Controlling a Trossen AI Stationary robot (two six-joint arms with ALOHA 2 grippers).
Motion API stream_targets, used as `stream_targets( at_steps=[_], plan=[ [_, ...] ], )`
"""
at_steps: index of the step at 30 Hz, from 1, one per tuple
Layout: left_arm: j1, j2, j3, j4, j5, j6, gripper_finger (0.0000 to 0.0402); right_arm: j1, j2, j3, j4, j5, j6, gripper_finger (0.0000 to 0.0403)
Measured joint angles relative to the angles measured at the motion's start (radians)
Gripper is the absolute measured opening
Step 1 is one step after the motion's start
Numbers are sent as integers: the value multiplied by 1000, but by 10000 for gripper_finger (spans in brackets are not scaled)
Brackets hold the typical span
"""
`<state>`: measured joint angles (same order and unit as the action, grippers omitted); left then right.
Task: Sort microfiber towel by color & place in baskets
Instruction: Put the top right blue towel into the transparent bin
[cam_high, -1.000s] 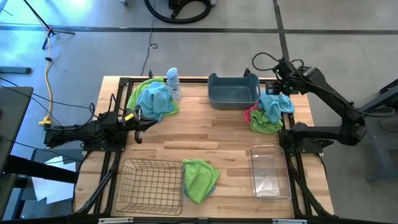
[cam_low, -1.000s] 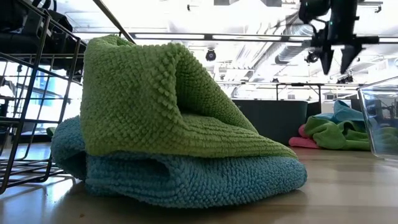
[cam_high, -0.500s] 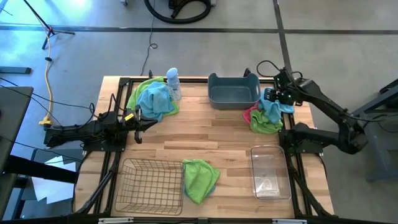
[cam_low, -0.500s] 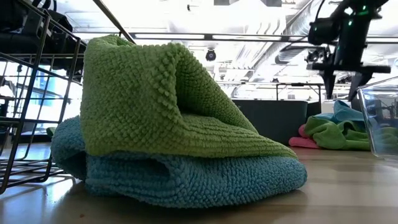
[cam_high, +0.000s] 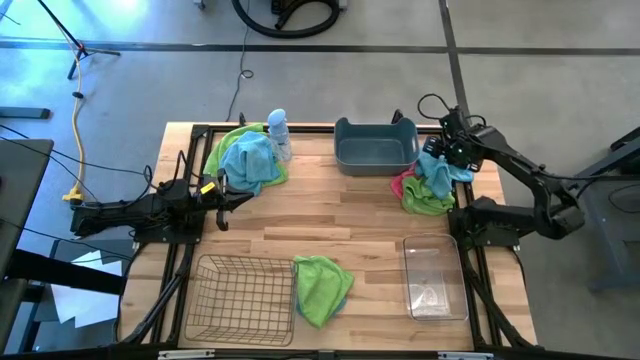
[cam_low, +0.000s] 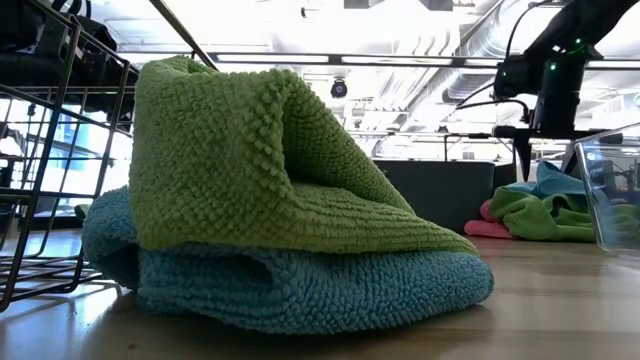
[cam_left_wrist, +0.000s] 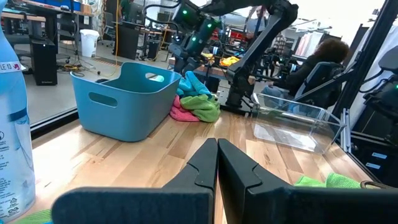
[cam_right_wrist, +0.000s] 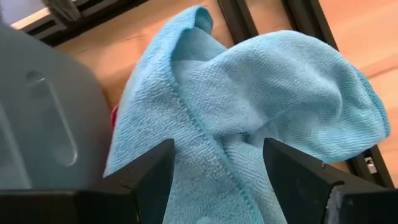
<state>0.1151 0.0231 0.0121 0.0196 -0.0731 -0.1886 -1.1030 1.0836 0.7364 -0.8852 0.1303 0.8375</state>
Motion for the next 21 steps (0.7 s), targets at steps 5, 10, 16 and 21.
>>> stream_targets(
  at_steps=[5,10,16,21],
  plan=[
    [0,0,0,0,0,0,0,-3,49,0,20,-9,0,241],
    [0,0,0,0,0,0,0,-3,96,0,43,-9,-1,241],
    [0,0,0,0,0,0,0,-3,139,0,49,-8,-8,238],
    [0,0,0,0,0,0,0,-3,150,0,62,-3,-16,192]
  ],
)
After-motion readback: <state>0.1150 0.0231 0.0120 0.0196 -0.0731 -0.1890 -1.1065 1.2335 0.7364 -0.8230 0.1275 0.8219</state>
